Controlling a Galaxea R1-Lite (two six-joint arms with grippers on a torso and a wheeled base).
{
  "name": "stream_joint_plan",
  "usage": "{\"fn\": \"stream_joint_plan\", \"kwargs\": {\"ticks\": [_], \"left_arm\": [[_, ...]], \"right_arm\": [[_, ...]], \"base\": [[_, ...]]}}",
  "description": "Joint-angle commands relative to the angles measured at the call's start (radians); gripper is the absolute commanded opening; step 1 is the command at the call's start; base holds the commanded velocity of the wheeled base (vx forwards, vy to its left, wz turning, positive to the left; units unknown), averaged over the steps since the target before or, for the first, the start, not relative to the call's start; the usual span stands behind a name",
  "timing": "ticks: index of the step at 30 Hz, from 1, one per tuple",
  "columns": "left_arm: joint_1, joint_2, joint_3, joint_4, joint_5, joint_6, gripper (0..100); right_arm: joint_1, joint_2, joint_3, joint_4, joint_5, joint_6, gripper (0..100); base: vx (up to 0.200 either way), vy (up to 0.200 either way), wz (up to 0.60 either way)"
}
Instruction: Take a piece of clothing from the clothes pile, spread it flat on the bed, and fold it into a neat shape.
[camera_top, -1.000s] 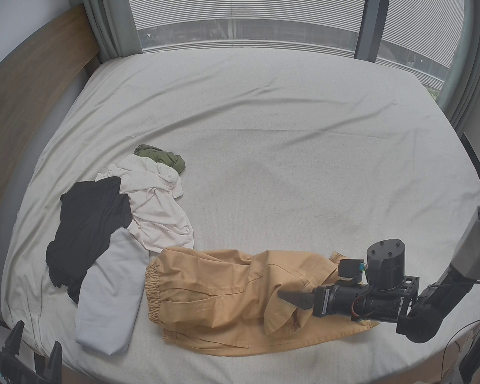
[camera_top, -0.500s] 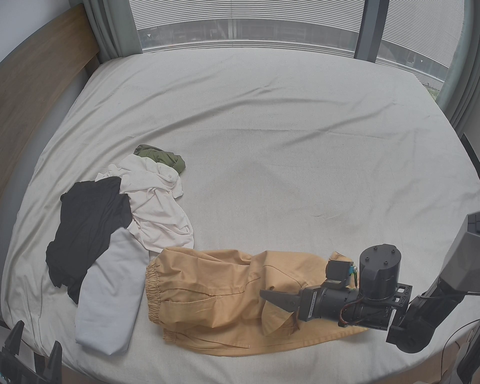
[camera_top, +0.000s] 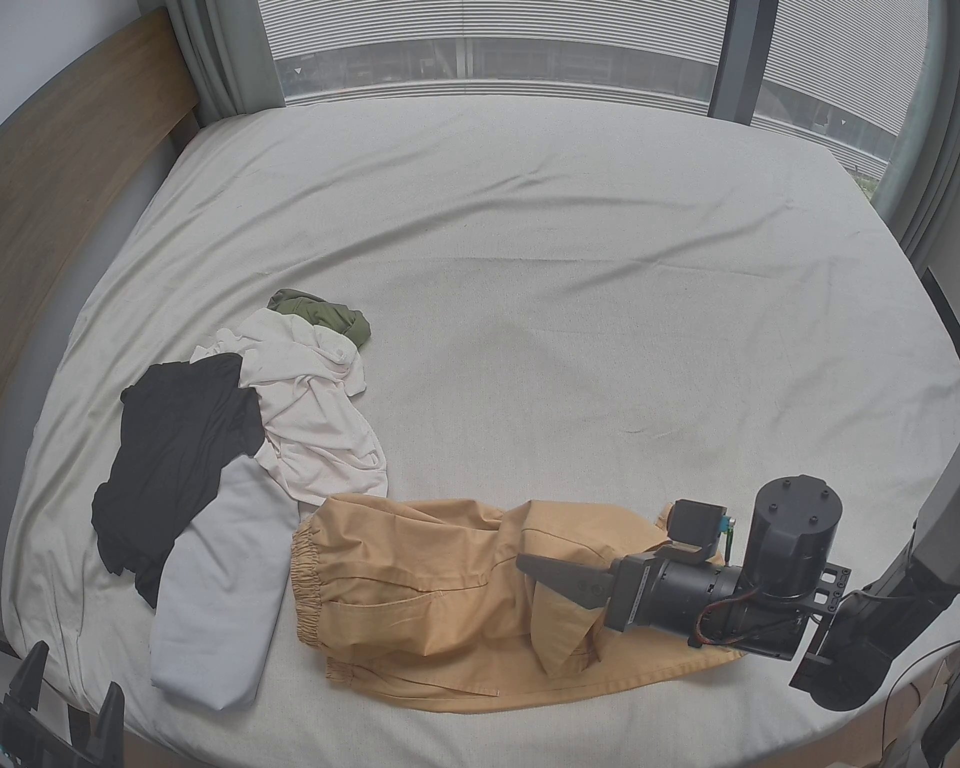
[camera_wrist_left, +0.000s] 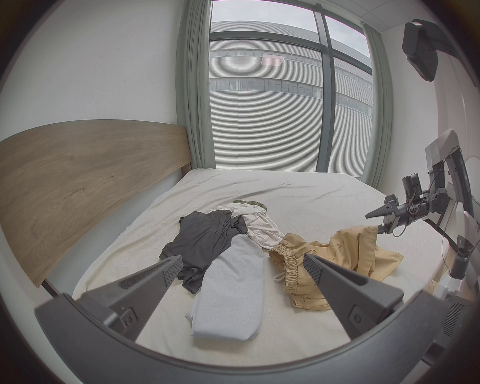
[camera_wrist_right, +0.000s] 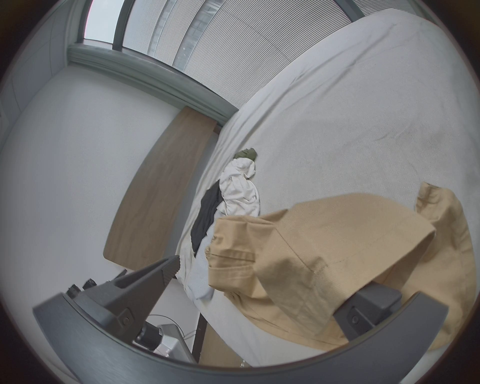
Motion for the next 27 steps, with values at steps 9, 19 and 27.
{"fn": "stream_joint_plan", "kwargs": {"ticks": [9, 19, 27], "left_arm": [[0.0, -0.016, 0.018, 0.0, 0.0, 0.0, 100], [0.0, -0.016, 0.018, 0.0, 0.0, 0.0, 100], [0.0, -0.016, 0.018, 0.0, 0.0, 0.0, 100]], "right_arm": [[0.002, 0.063, -0.001, -0.04, -0.015, 0.003, 0], [-0.012, 0.106, 0.003, -0.115, -0.06, 0.003, 0], [-0.023, 0.072, 0.036, -0.118, -0.095, 0.003, 0]], "base": [[0.0, 0.0, 0.0], [0.0, 0.0, 0.0], [0.0, 0.0, 0.0]]}}
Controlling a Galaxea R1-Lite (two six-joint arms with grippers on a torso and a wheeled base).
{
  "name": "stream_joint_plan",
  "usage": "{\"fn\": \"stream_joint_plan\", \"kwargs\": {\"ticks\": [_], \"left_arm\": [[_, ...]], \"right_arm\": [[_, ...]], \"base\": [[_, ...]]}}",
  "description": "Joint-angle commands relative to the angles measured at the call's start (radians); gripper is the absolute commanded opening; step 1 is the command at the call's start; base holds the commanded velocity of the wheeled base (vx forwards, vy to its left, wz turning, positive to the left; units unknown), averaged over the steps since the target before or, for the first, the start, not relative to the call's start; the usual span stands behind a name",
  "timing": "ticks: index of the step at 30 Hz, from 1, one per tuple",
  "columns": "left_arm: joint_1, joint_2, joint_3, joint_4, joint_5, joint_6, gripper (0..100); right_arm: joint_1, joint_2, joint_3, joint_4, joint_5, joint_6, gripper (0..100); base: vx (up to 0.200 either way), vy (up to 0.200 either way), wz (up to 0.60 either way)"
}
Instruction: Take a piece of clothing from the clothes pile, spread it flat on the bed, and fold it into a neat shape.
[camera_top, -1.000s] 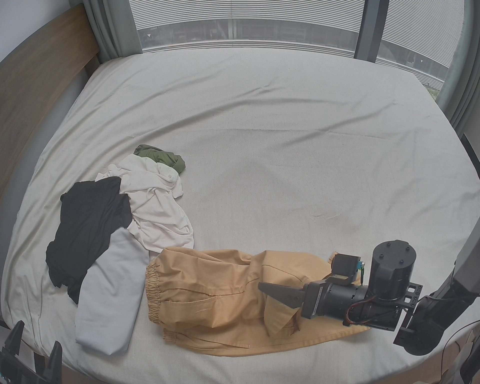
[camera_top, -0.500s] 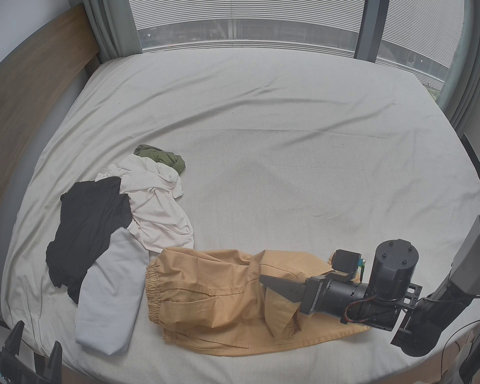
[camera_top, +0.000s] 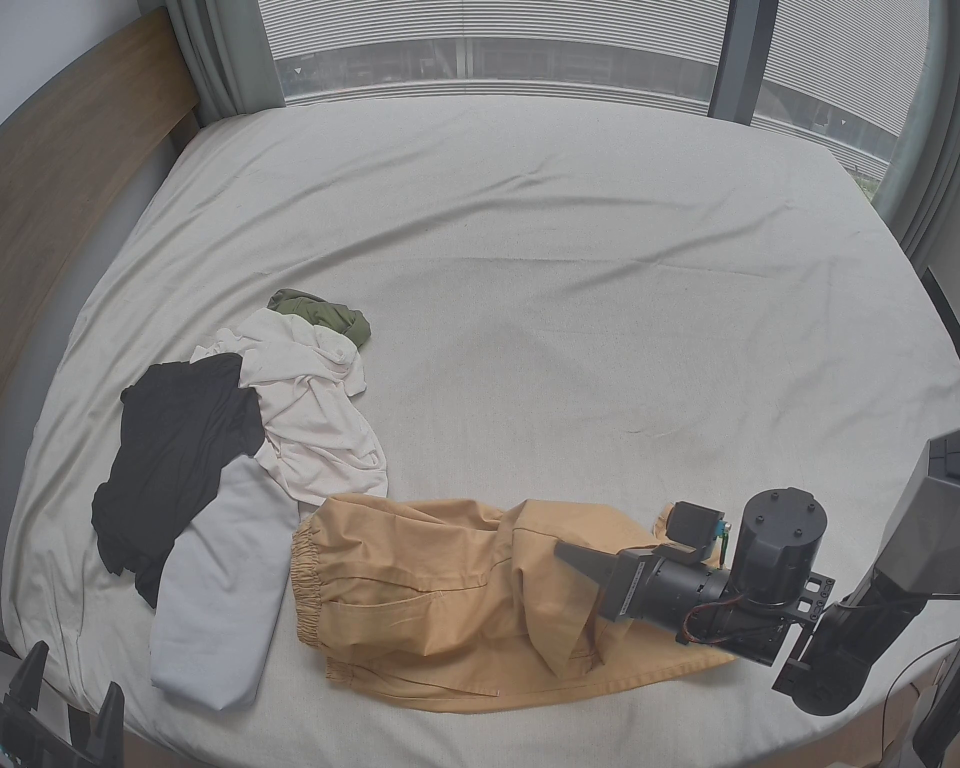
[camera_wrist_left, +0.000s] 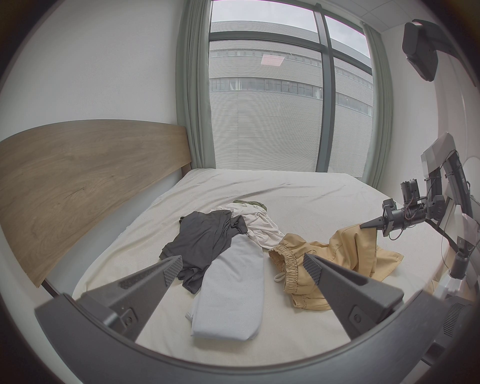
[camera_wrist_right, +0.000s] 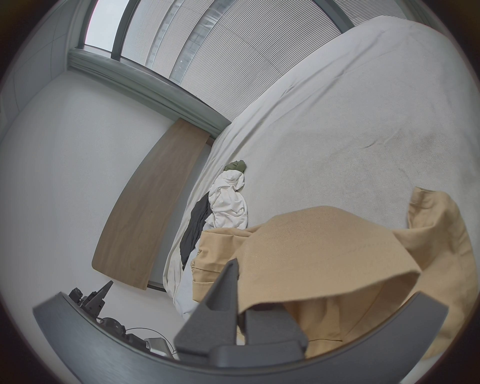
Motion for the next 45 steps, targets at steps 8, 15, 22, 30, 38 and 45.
{"fn": "stream_joint_plan", "kwargs": {"ticks": [8, 15, 22, 30, 38, 45], "left_arm": [[0.0, -0.016, 0.018, 0.0, 0.0, 0.0, 100], [0.0, -0.016, 0.018, 0.0, 0.0, 0.0, 100], [0.0, -0.016, 0.018, 0.0, 0.0, 0.0, 100], [0.0, -0.016, 0.018, 0.0, 0.0, 0.0, 100], [0.0, -0.016, 0.018, 0.001, -0.003, 0.015, 100], [0.0, -0.016, 0.018, -0.002, -0.031, 0.033, 100]], "right_arm": [[-0.001, -0.023, 0.02, -0.029, -0.011, -0.001, 0], [0.016, -0.012, 0.02, -0.054, -0.006, -0.003, 100], [0.048, 0.02, 0.021, -0.082, -0.008, -0.003, 100], [0.046, 0.029, 0.023, -0.105, -0.012, -0.001, 0], [0.034, 0.028, 0.021, -0.108, -0.017, 0.0, 0], [0.002, -0.038, 0.06, -0.108, -0.028, -0.001, 0]], "base": [[0.0, 0.0, 0.0], [0.0, 0.0, 0.0], [0.0, 0.0, 0.0], [0.0, 0.0, 0.0], [0.0, 0.0, 0.0], [0.0, 0.0, 0.0]]}}
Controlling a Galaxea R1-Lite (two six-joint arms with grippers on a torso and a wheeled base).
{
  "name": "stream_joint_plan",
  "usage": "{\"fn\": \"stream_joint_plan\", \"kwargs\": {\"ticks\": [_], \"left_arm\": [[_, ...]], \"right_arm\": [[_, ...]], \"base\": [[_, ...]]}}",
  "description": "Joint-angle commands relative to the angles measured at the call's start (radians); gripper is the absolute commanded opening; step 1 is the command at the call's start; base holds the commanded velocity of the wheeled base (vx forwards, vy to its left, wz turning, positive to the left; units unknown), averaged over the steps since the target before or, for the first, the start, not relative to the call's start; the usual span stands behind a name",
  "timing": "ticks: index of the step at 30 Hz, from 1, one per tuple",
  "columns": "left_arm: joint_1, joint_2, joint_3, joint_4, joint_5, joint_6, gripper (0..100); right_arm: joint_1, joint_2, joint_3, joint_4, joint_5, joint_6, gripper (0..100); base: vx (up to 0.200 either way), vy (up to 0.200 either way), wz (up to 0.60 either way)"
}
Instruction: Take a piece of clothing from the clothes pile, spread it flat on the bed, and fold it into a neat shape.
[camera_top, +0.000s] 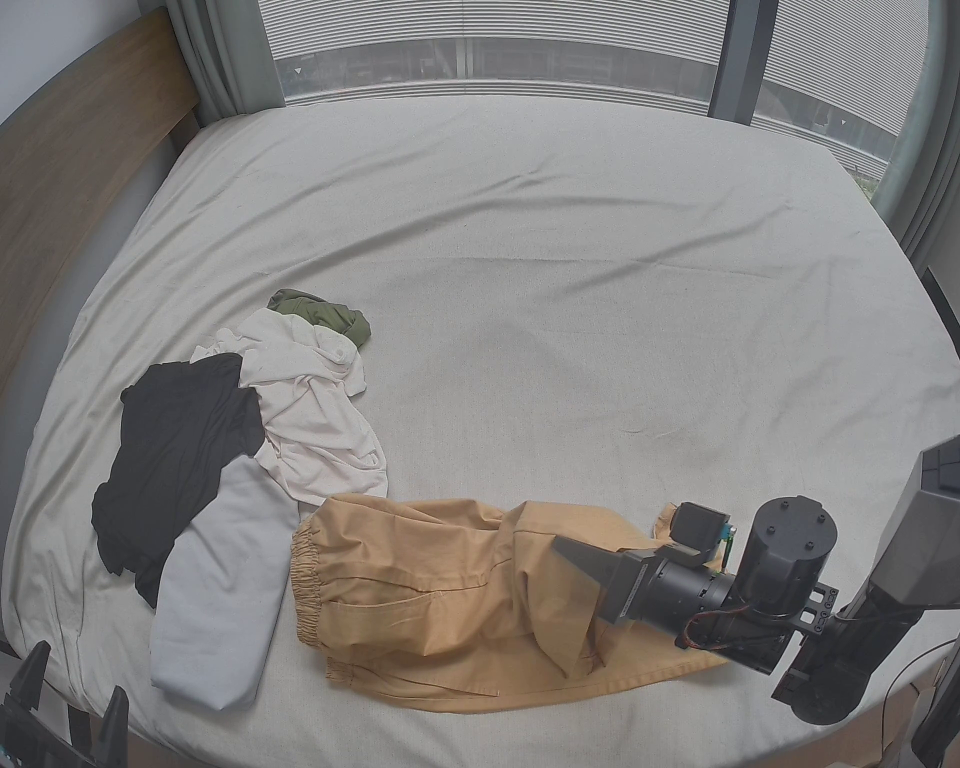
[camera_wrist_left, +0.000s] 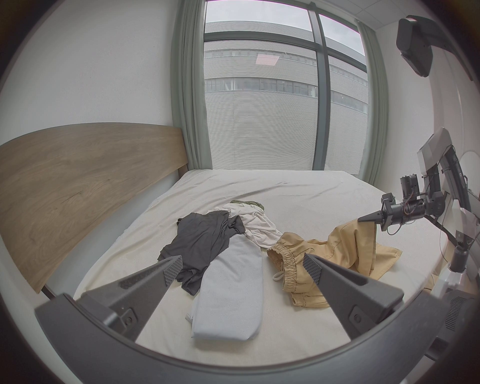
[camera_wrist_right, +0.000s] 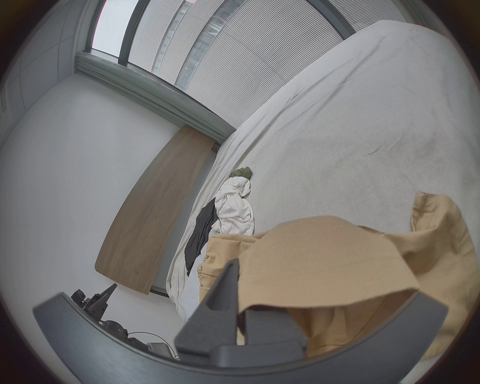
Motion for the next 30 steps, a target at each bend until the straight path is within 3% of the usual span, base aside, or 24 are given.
{"fn": "stream_joint_plan", "kwargs": {"ticks": [1, 5, 11, 19, 22, 24, 30], "left_arm": [[0.0, -0.016, 0.018, -0.002, -0.007, 0.005, 100], [0.0, -0.016, 0.018, -0.004, -0.01, 0.009, 100], [0.0, -0.016, 0.018, -0.004, -0.01, 0.009, 100], [0.002, -0.016, -0.001, -0.031, -0.013, -0.001, 100], [-0.005, 0.107, -0.216, -0.151, -0.019, -0.014, 100], [-0.026, 0.189, -0.28, -0.151, -0.036, -0.02, 100], [-0.13, 0.326, -0.26, -0.14, -0.111, -0.058, 100]], "right_arm": [[-0.018, -0.046, 0.036, -0.002, -0.001, 0.0, 0], [-0.03, -0.077, 0.074, -0.034, -0.002, -0.003, 0], [-0.113, -0.154, 0.108, -0.033, 0.014, -0.004, 0], [-0.205, -0.19, 0.128, -0.033, 0.085, -0.001, 0], [-0.231, -0.186, 0.122, -0.033, 0.116, -0.001, 0], [-0.238, -0.181, 0.122, -0.033, 0.129, -0.001, 0], [-0.271, -0.187, 0.149, -0.033, 0.142, -0.001, 0]], "base": [[0.0, 0.0, 0.0], [0.0, 0.0, 0.0], [0.0, 0.0, 0.0], [0.0, 0.0, 0.0], [0.0, 0.0, 0.0], [0.0, 0.0, 0.0], [0.0, 0.0, 0.0]]}}
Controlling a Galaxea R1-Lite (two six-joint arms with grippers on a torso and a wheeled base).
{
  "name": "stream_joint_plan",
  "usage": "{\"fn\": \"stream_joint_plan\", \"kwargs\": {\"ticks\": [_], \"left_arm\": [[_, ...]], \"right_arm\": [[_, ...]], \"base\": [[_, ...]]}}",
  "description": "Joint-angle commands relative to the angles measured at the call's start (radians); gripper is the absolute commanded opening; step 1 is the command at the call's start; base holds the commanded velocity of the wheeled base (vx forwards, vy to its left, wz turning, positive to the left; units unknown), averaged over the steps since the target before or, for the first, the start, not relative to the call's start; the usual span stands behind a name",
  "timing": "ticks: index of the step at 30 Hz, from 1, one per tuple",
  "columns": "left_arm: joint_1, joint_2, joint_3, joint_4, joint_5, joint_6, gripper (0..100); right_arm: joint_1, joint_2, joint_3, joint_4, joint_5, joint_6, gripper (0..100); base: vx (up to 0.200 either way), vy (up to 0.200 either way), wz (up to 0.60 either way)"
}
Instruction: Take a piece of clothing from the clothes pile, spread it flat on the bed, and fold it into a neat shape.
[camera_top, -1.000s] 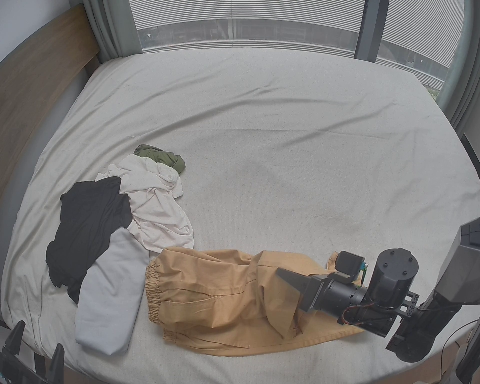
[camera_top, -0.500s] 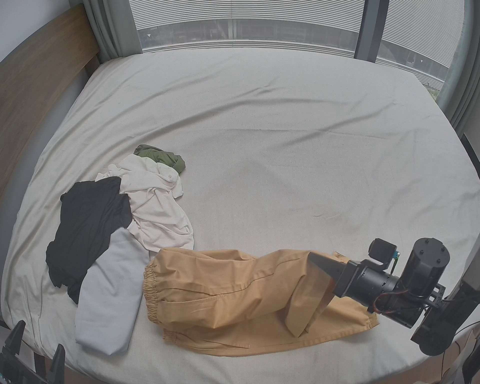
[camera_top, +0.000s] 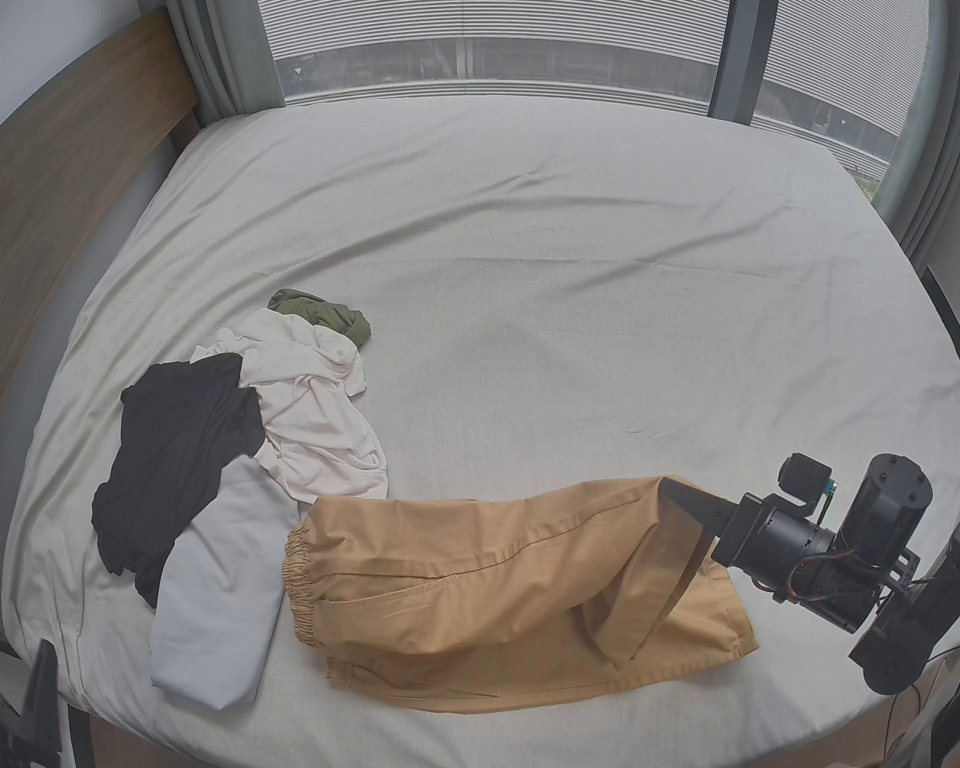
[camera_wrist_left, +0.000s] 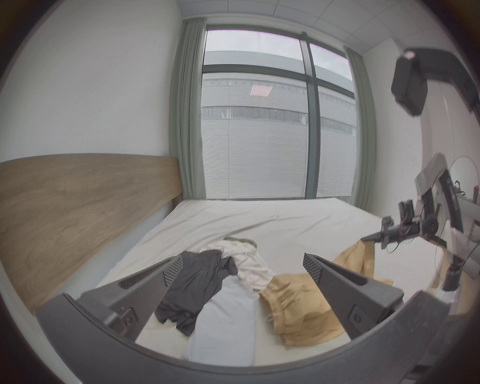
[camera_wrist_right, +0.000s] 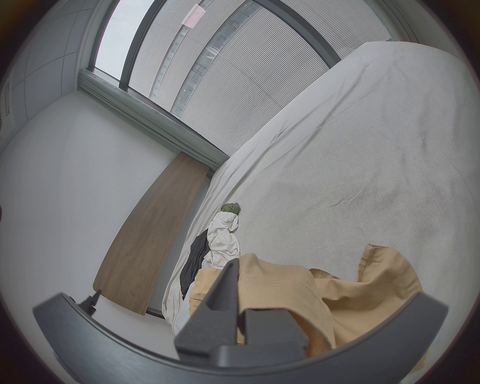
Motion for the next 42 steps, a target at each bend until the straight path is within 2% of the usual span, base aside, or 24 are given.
{"fn": "stream_joint_plan", "kwargs": {"ticks": [1, 2, 3, 4, 5, 6, 7, 11, 12, 14, 17, 24, 27, 37, 42], "left_arm": [[-0.116, 0.241, -0.06, -0.028, -0.068, -0.039, 100], [-0.118, 0.246, -0.06, -0.028, -0.07, -0.04, 100], [-0.144, 0.284, -0.071, -0.046, -0.108, -0.103, 100], [-0.144, 0.284, -0.071, -0.046, -0.108, -0.103, 100], [-0.15, 0.333, -0.108, -0.063, -0.153, -0.174, 100], [-0.15, 0.34, -0.112, -0.065, -0.156, -0.178, 100], [-0.15, 0.402, -0.157, -0.068, -0.191, -0.201, 100], [-0.155, 0.494, -0.215, -0.072, -0.246, -0.2, 100], [-0.155, 0.556, -0.258, -0.072, -0.314, -0.2, 100], [-0.15, 0.613, -0.292, -0.072, -0.395, -0.201, 100], [-0.144, 0.691, -0.306, -0.082, -0.454, -0.2, 100], [-0.141, 0.821, -0.301, -0.178, -0.454, -0.201, 100], [-0.138, 0.878, -0.263, -0.223, -0.449, -0.204, 100], [-0.078, 1.002, -0.221, -0.253, -0.454, -0.198, 100], [-0.058, 1.053, -0.214, -0.266, -0.46, -0.203, 100]], "right_arm": [[-0.06, -0.004, 0.026, -0.002, 0.039, 0.001, 0], [-0.061, -0.006, 0.026, 0.0, 0.042, 0.001, 0], [-0.083, -0.006, 0.023, 0.0, 0.066, 0.001, 0], [-0.083, -0.006, 0.023, 0.0, 0.066, 0.001, 0], [-0.095, -0.007, 0.02, -0.002, 0.086, 0.002, 0], [-0.095, -0.007, 0.02, -0.002, 0.088, 0.002, 0], [-0.098, -0.006, 0.012, 0.0, 0.096, 0.001, 0], [-0.095, -0.007, -0.006, -0.002, 0.136, 0.001, 0], [-0.094, -0.004, -0.031, -0.002, 0.162, -0.002, 0], [-0.09, -0.006, -0.04, 0.0, 0.175, -0.009, 0], [-0.092, -0.004, -0.044, 0.0, 0.183, -0.013, 0], [-0.101, -0.001, -0.034, 0.0, 0.205, -0.016, 0], [-0.135, 0.0, -0.043, 0.0, 0.215, -0.016, 0], [-0.199, -0.003, -0.063, 0.0, 0.235, -0.015, 0], [-0.233, -0.004, -0.066, 0.0, 0.269, -0.013, 0]], "base": [[0.0, 0.0, 0.0], [0.0, 0.0, 0.0], [0.0, 0.0, 0.0], [0.0, 0.0, 0.0], [0.0, 0.0, 0.0], [0.0, 0.0, 0.0], [0.0, 0.0, 0.0], [0.0, 0.0, 0.0], [0.0, 0.0, 0.0], [0.0, 0.0, 0.0], [0.0, 0.0, 0.0], [0.0, 0.0, 0.0], [0.0, 0.0, 0.0], [0.0, 0.0, 0.0], [0.0, 0.0, 0.0]]}}
